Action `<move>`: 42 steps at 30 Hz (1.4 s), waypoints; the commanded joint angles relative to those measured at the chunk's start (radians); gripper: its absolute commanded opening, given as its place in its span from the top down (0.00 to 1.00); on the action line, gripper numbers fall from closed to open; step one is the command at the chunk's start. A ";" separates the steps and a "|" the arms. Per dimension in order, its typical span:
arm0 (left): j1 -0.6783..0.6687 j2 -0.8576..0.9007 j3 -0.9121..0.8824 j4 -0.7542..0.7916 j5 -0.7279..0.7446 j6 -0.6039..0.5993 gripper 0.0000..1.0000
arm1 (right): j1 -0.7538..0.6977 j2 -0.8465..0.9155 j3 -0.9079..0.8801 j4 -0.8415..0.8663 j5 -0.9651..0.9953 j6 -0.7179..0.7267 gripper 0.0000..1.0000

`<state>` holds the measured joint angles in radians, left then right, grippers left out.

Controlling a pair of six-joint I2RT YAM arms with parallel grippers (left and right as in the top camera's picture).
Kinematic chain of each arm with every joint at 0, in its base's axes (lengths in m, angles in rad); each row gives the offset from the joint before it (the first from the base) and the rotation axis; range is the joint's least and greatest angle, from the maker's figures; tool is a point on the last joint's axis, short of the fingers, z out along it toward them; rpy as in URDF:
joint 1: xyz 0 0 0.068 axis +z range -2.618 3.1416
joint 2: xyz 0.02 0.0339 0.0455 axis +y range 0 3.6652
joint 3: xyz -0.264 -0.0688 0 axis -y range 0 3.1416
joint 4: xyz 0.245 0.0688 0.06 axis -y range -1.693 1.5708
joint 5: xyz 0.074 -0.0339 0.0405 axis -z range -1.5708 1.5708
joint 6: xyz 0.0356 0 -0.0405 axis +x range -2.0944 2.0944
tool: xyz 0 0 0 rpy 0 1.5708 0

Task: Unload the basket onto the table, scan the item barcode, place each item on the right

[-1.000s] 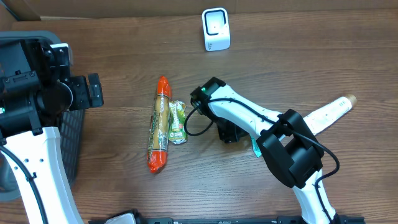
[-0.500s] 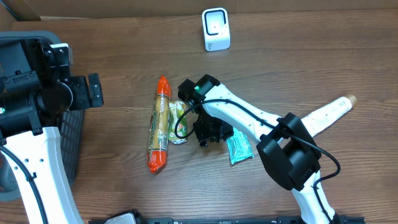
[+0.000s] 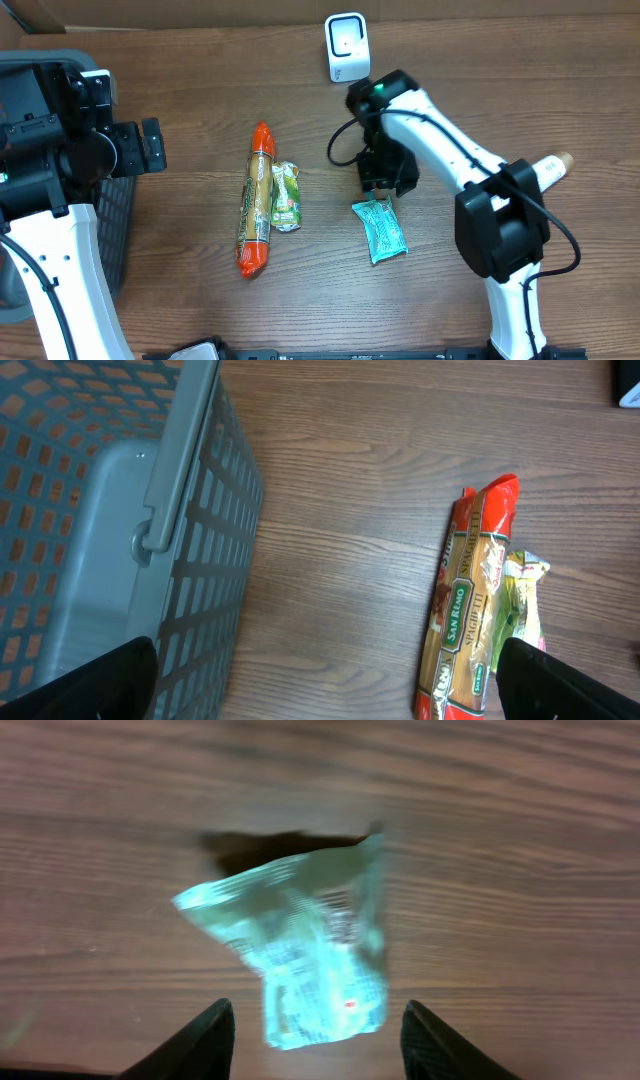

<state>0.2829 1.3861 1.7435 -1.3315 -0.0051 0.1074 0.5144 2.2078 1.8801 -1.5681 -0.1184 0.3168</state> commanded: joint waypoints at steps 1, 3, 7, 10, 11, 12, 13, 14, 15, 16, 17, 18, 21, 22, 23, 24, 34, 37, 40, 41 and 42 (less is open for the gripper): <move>-0.002 0.000 0.008 0.001 -0.005 0.016 0.00 | -0.004 -0.040 -0.059 0.000 -0.026 -0.013 0.51; -0.002 0.000 0.008 0.001 -0.005 0.016 0.00 | 0.007 -0.040 -0.112 0.014 -0.037 -0.019 0.53; -0.002 0.000 0.008 0.001 -0.005 0.016 0.00 | 0.050 -0.040 -0.189 0.037 -0.060 -0.027 0.59; -0.002 0.000 0.008 0.001 -0.005 0.016 0.00 | 0.082 -0.043 -0.191 0.037 -0.060 -0.026 0.58; -0.002 0.000 0.008 0.001 -0.005 0.016 0.00 | 0.088 -0.046 -0.191 0.037 -0.060 -0.026 0.58; -0.002 0.000 0.008 0.001 -0.005 0.016 0.00 | 0.094 -0.049 -0.191 0.037 -0.060 -0.026 0.58; -0.002 0.000 0.008 0.001 -0.005 0.016 0.00 | 0.098 -0.053 -0.191 0.038 -0.060 -0.026 0.58; -0.002 0.000 0.008 0.001 -0.005 0.016 0.01 | 0.101 -0.057 -0.191 0.039 -0.059 -0.026 0.58; -0.002 0.000 0.008 0.001 -0.005 0.016 0.01 | 0.104 -0.063 -0.191 0.041 -0.060 -0.027 0.58; -0.002 0.000 0.008 0.001 -0.005 0.016 0.00 | 0.107 -0.071 -0.191 0.045 -0.059 -0.027 0.58; -0.002 0.000 0.008 0.001 -0.005 0.016 0.01 | 0.110 -0.078 -0.191 0.049 -0.060 -0.030 0.58; -0.002 0.000 0.008 0.001 -0.005 0.016 0.00 | 0.114 -0.086 -0.191 0.052 -0.059 -0.031 0.58; -0.002 0.000 0.008 0.001 -0.005 0.016 0.00 | 0.121 -0.117 -0.191 0.063 -0.059 -0.031 0.64; -0.002 0.000 0.008 0.000 -0.005 0.016 0.00 | 0.121 -0.130 -0.191 0.065 -0.059 -0.030 0.68; -0.002 0.000 0.008 0.001 -0.005 0.016 0.00 | 0.121 -0.149 -0.191 0.068 -0.059 -0.030 0.70; -0.002 0.000 0.008 0.001 -0.005 0.016 0.00 | 0.120 -0.171 -0.191 0.070 -0.059 -0.030 0.71; -0.002 0.000 0.008 0.001 -0.005 0.016 0.01 | 0.135 -0.351 -0.193 0.100 -0.065 -0.020 0.60; -0.002 0.000 0.008 0.001 -0.005 0.016 0.00 | 0.153 -0.351 -0.243 0.154 -0.087 -0.018 0.57; -0.002 0.000 0.008 0.001 -0.005 0.016 0.00 | 0.158 -0.351 -0.349 0.249 -0.144 -0.018 0.56; -0.002 0.000 0.008 0.000 -0.005 0.016 0.00 | 0.158 -0.351 -0.399 0.290 -0.173 -0.018 0.57; -0.002 0.000 0.008 0.001 -0.005 0.016 0.01 | 0.158 -0.351 -0.441 0.327 -0.193 -0.016 0.56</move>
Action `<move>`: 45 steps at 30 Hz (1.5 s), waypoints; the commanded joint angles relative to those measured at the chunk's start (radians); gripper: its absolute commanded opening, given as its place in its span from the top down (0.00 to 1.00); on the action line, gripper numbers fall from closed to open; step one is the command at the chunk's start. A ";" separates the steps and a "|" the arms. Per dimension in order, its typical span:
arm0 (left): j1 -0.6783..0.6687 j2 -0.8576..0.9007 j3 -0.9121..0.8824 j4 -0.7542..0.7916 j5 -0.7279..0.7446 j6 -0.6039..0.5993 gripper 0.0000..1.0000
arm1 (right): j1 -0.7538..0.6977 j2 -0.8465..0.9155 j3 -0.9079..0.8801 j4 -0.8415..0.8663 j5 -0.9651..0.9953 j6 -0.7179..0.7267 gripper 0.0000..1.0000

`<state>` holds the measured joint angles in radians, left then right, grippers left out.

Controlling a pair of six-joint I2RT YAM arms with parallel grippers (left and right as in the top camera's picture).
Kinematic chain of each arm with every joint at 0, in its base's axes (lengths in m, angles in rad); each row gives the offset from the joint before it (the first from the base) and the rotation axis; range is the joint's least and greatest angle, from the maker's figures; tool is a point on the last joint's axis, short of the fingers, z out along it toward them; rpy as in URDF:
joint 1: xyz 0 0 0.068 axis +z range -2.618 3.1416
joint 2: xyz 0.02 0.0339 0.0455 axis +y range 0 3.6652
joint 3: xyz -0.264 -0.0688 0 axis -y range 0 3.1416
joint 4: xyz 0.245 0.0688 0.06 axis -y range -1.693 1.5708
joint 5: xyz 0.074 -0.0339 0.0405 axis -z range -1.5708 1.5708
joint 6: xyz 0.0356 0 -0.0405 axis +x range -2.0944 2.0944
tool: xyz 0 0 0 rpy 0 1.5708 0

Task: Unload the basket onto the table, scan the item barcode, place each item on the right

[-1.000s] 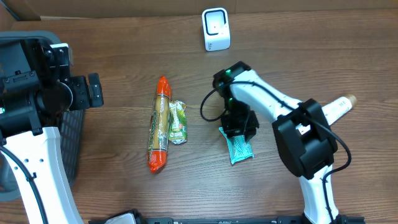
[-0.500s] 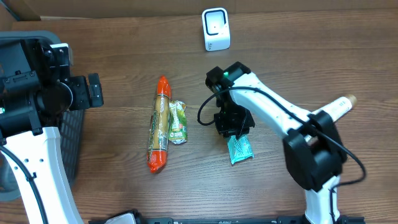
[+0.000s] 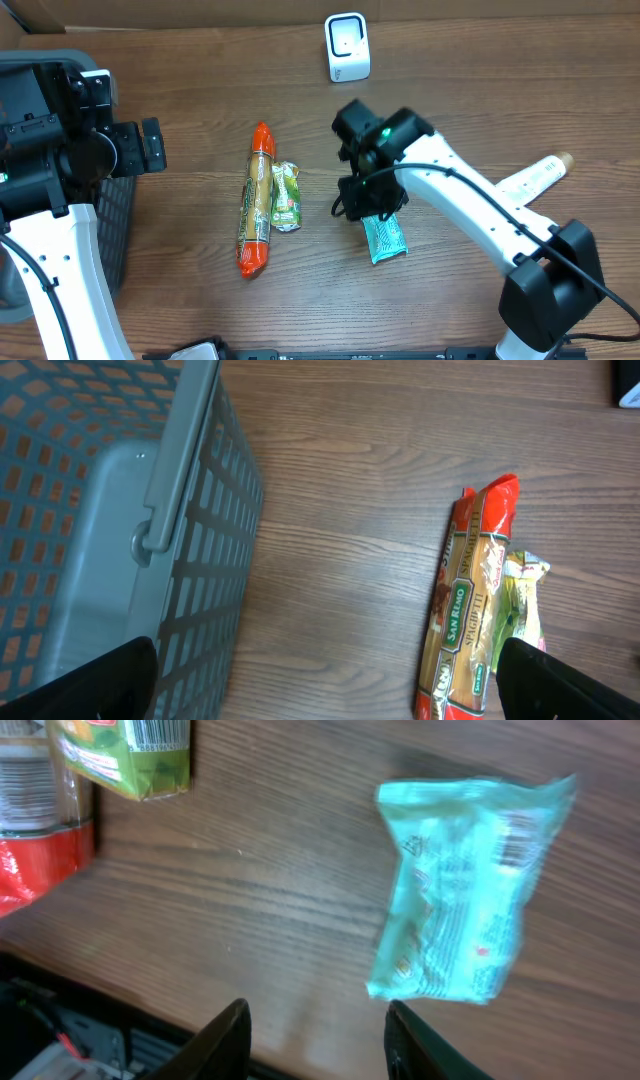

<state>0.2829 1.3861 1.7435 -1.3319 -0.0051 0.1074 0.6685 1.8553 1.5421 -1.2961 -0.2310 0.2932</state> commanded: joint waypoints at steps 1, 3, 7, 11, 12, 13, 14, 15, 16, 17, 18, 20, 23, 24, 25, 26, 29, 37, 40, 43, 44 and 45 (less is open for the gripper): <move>-0.002 0.000 0.008 0.001 -0.005 0.016 0.00 | 0.003 0.002 -0.136 0.082 -0.090 0.010 0.57; -0.002 0.000 0.008 0.001 -0.005 0.016 0.00 | 0.003 0.002 -0.224 0.147 -0.092 0.013 0.56; -0.002 0.000 0.008 0.001 -0.005 0.016 0.00 | 0.003 0.002 -0.304 0.205 -0.084 0.017 0.54; -0.002 0.000 0.008 0.001 -0.005 0.016 0.00 | 0.003 0.002 -0.364 0.241 -0.048 0.032 0.53; -0.002 0.000 0.008 0.001 -0.005 0.016 0.01 | 0.003 0.002 -0.373 0.241 -0.006 0.052 0.53; -0.002 0.000 0.008 0.001 -0.005 0.016 0.00 | 0.003 0.002 -0.380 0.238 0.039 0.072 0.53; -0.002 0.000 0.008 0.001 -0.005 0.016 0.00 | 0.003 0.002 -0.384 0.236 0.084 0.083 0.52; -0.002 0.000 0.008 0.001 -0.005 0.016 0.00 | 0.001 0.002 -0.386 0.233 0.118 0.089 0.51; -0.002 0.000 0.008 0.001 -0.005 0.016 0.00 | -0.006 0.002 -0.386 0.231 0.164 0.105 0.51; -0.002 0.000 0.008 0.001 -0.005 0.016 0.00 | -0.016 0.002 -0.386 0.233 0.198 0.107 0.50; -0.002 0.000 0.008 0.001 -0.005 0.016 0.00 | -0.030 0.002 -0.386 0.238 0.227 0.107 0.50; -0.002 0.000 0.008 0.001 -0.005 0.016 0.00 | -0.061 0.002 -0.386 0.257 0.264 0.106 0.50; -0.002 0.000 0.008 0.001 -0.005 0.016 0.00 | -0.122 0.002 -0.385 0.305 0.270 0.093 0.50; -0.002 0.000 0.008 0.001 -0.005 0.016 0.00 | -0.138 0.002 -0.384 0.312 0.255 0.076 0.50; -0.002 0.000 0.008 0.001 -0.005 0.016 0.00 | -0.157 0.002 -0.380 0.316 0.222 0.039 0.50; -0.002 0.000 0.008 0.001 -0.005 0.016 0.00 | -0.171 0.002 -0.371 0.311 0.181 0.006 0.51; -0.002 0.000 0.008 0.001 -0.005 0.016 0.00 | -0.205 -0.011 -0.322 0.268 0.073 -0.077 0.51; -0.002 0.000 0.008 0.001 -0.005 0.016 0.00 | -0.323 -0.049 -0.150 0.238 0.064 -0.159 0.39; -0.002 0.000 0.008 0.001 -0.005 0.016 0.00 | -0.366 -0.042 -0.151 0.311 0.062 -0.172 0.37; -0.002 0.000 0.008 0.001 -0.005 0.016 0.00 | -0.401 -0.019 -0.156 0.357 0.006 -0.228 0.32; -0.002 0.000 0.008 0.001 -0.005 0.016 0.00 | -0.409 -0.010 -0.157 0.359 -0.021 -0.254 0.31; -0.002 0.000 0.008 0.001 -0.005 0.016 0.00 | -0.416 0.003 -0.159 0.358 -0.053 -0.285 0.30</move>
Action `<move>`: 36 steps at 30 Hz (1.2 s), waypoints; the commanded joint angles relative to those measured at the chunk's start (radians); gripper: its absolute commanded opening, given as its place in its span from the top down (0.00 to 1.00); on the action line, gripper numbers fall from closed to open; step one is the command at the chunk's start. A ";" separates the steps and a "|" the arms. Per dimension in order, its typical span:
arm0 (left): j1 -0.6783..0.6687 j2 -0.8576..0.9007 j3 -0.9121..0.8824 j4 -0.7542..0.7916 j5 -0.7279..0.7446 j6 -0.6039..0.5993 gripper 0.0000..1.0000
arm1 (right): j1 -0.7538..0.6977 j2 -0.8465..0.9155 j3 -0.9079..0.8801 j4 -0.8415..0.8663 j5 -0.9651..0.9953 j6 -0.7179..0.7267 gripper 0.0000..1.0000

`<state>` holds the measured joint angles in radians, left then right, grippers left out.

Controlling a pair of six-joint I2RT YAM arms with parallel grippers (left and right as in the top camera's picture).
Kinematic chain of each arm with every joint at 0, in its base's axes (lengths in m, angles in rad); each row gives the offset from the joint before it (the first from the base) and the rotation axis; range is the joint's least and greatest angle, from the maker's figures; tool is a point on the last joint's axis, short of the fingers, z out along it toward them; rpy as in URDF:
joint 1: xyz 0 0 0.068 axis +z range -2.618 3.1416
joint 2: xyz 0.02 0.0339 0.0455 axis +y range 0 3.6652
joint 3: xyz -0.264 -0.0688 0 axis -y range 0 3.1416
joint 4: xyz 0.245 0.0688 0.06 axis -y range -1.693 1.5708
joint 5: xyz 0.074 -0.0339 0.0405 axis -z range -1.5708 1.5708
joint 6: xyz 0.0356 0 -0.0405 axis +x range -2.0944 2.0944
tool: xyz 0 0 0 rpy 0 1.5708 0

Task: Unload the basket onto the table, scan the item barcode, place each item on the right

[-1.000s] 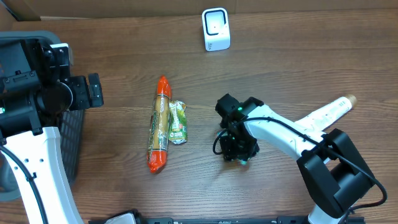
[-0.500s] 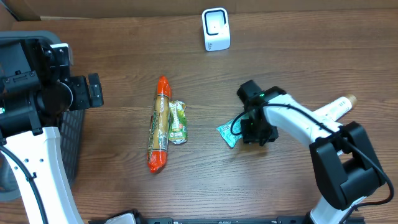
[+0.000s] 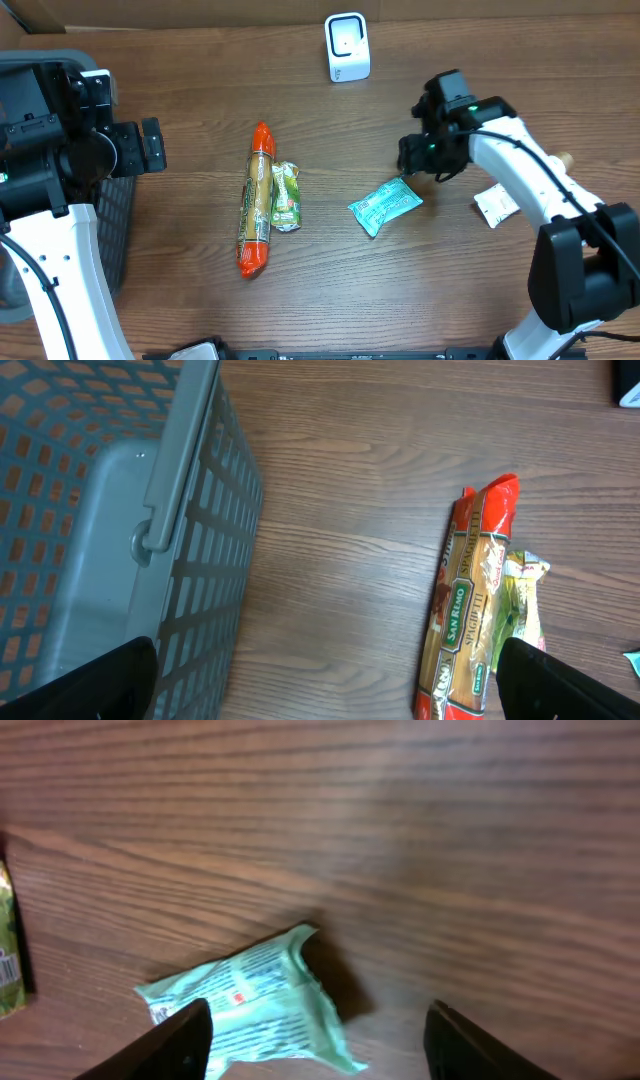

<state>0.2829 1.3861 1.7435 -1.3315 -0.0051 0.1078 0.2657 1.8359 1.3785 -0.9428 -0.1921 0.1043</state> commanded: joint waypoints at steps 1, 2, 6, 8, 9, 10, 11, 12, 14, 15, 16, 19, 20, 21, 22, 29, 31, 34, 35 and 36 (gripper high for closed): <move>-0.002 0.000 0.008 0.000 -0.005 0.016 0.00 | -0.019 0.032 0.000 0.002 -0.124 -0.130 0.30; -0.002 0.000 0.008 0.001 -0.005 0.016 0.00 | -0.023 0.045 -0.005 -0.001 -0.148 -0.159 0.30; -0.002 0.000 0.008 0.001 -0.005 0.016 0.01 | -0.038 0.106 -0.018 -0.013 -0.228 -0.241 0.29; -0.002 0.000 0.008 0.001 -0.005 0.016 0.00 | -0.039 0.134 -0.018 -0.011 -0.233 -0.244 0.29; -0.002 0.000 0.008 0.001 -0.005 0.015 0.00 | -0.039 0.144 -0.018 -0.011 -0.233 -0.245 0.29; -0.002 0.000 0.008 0.001 -0.005 0.016 0.00 | -0.039 0.159 -0.018 -0.011 -0.234 -0.250 0.29; -0.002 0.000 0.008 0.001 -0.005 0.016 0.00 | -0.039 0.170 -0.018 -0.012 -0.241 -0.259 0.28; -0.002 0.000 0.008 0.001 -0.005 0.015 0.00 | -0.039 0.180 -0.018 -0.014 -0.245 -0.265 0.28; -0.002 0.000 0.008 0.001 -0.005 0.016 0.01 | -0.039 0.202 -0.018 -0.019 -0.249 -0.271 0.29; -0.002 0.000 0.008 0.000 -0.005 0.015 0.00 | -0.039 0.208 -0.018 -0.022 -0.253 -0.270 0.28; -0.002 0.000 0.008 0.000 -0.005 0.016 0.00 | -0.039 0.214 -0.018 -0.024 -0.259 -0.271 0.29; -0.002 0.000 0.008 0.001 -0.005 0.016 0.00 | -0.039 0.222 -0.019 -0.051 -0.306 -0.307 0.30; -0.002 0.000 0.008 0.001 -0.005 0.016 0.00 | -0.039 0.222 -0.026 -0.062 -0.327 -0.323 0.31; -0.002 0.000 0.008 0.000 -0.005 0.016 0.00 | -0.039 0.222 -0.032 -0.061 -0.330 -0.323 0.31; -0.002 0.000 0.008 0.001 -0.005 0.016 0.00 | -0.039 0.223 -0.037 -0.060 -0.335 -0.323 0.33; -0.002 0.000 0.008 0.001 -0.005 0.016 0.01 | -0.037 0.240 -0.114 0.030 -0.385 -0.306 0.46; -0.002 0.000 0.008 0.001 -0.005 0.015 0.00 | -0.037 0.241 -0.130 0.061 -0.386 -0.283 0.55; -0.002 0.000 0.008 0.001 -0.005 0.016 0.00 | -0.037 0.241 -0.132 0.074 -0.399 -0.280 0.80; -0.002 0.000 0.008 0.001 -0.005 0.015 0.00 | -0.037 0.241 -0.131 0.076 -0.406 -0.280 0.85; -0.002 0.000 0.008 0.001 -0.005 0.016 0.00 | -0.037 0.241 -0.131 0.078 -0.418 -0.280 0.90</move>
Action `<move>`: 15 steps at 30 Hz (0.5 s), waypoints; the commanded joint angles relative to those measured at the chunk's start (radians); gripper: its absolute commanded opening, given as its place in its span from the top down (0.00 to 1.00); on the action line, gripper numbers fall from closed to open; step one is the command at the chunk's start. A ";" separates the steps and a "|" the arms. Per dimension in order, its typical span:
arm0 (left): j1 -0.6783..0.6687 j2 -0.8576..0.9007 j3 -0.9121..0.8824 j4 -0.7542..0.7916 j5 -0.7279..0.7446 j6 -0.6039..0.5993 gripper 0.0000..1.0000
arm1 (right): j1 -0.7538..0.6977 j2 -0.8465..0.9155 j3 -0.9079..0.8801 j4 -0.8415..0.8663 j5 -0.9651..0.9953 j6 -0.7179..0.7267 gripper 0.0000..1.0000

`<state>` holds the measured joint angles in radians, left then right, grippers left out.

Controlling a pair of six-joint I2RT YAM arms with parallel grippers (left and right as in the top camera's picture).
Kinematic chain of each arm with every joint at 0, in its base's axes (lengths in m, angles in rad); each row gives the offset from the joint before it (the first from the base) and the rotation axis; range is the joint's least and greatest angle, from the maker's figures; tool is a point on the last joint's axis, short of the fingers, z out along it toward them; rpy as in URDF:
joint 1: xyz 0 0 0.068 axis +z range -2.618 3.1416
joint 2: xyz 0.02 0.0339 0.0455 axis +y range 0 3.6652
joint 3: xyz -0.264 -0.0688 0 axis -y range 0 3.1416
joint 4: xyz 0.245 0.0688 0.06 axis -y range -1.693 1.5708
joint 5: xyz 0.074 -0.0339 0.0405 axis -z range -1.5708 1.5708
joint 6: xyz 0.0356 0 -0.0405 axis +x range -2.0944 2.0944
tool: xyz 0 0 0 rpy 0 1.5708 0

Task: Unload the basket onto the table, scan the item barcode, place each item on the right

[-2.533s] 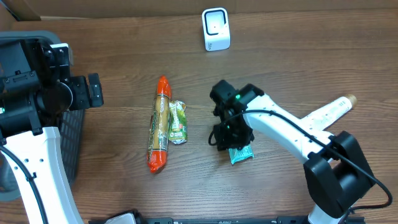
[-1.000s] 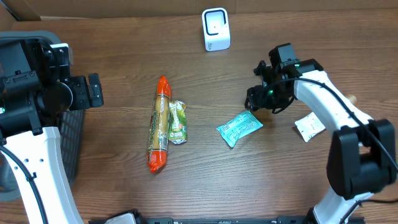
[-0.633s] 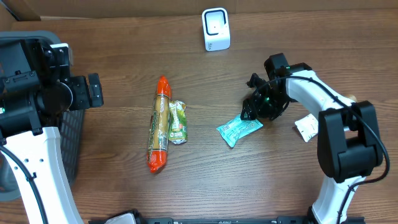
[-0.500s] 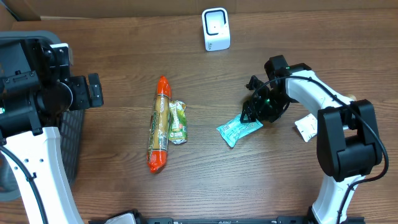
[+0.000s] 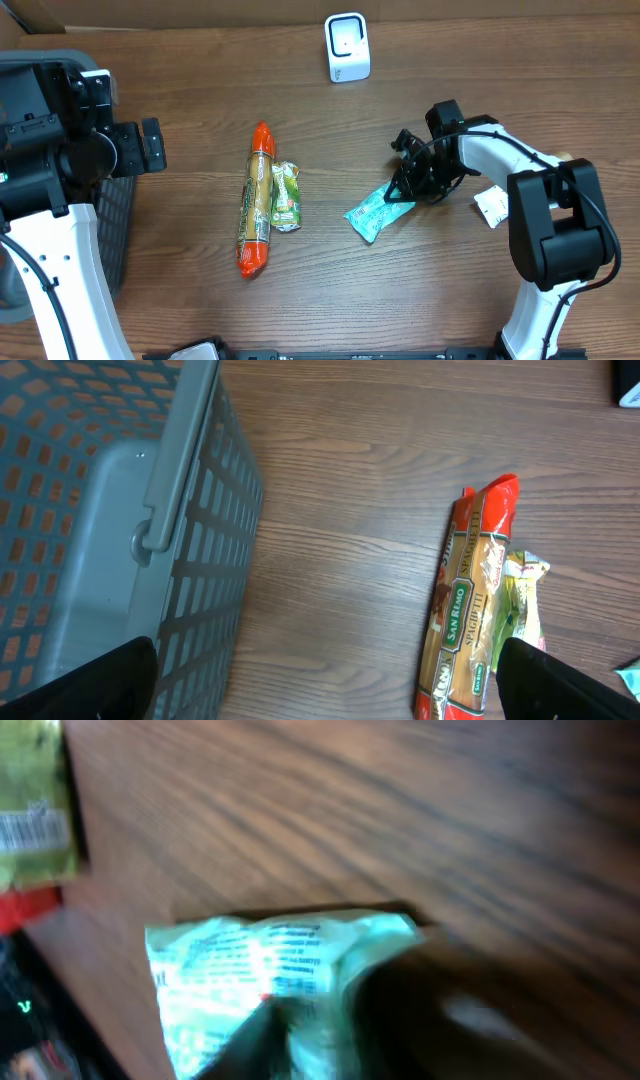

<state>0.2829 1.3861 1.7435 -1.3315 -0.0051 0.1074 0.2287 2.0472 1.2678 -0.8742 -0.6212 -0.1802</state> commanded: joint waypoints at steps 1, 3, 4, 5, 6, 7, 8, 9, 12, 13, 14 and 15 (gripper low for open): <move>-0.002 0.000 0.008 0.001 -0.005 0.016 0.00 | -0.001 0.030 -0.021 0.010 -0.005 0.004 0.96; -0.002 0.000 0.008 0.001 -0.005 0.016 0.01 | -0.001 0.030 -0.020 0.009 -0.060 0.003 0.96; -0.002 0.000 0.008 0.001 -0.005 0.016 0.00 | -0.002 0.030 -0.017 0.006 -0.087 0.003 0.96; -0.002 0.000 0.008 0.001 -0.005 0.016 0.00 | -0.003 0.029 -0.011 0.002 -0.124 0.003 0.96; -0.002 0.000 0.008 0.000 -0.005 0.016 0.01 | -0.006 0.027 -0.003 -0.006 -0.165 -0.002 0.96; -0.002 0.000 0.008 0.001 -0.005 0.016 0.01 | -0.010 0.021 0.008 -0.021 -0.209 -0.016 0.96; -0.002 0.000 0.008 0.000 -0.005 0.016 0.00 | -0.014 0.014 0.018 -0.034 -0.240 -0.031 0.96; -0.002 0.000 0.008 0.000 -0.005 0.016 0.01 | -0.021 -0.001 0.031 -0.055 -0.274 -0.048 0.96; -0.002 0.000 0.008 0.000 -0.005 0.016 0.00 | -0.050 -0.073 0.068 -0.109 -0.328 -0.082 0.96; -0.002 0.000 0.008 0.001 -0.005 0.016 0.00 | -0.061 -0.109 0.078 -0.121 -0.337 -0.083 0.96; -0.002 0.000 0.008 0.000 -0.005 0.016 0.00 | -0.070 -0.141 0.085 -0.127 -0.341 -0.083 0.96; -0.002 0.000 0.008 0.001 -0.005 0.016 0.00 | -0.080 -0.174 0.092 -0.131 -0.342 -0.083 0.96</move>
<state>0.2829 1.3861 1.7435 -1.3315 -0.0051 0.1074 0.1829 2.0178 1.2976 -0.9981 -0.8639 -0.2298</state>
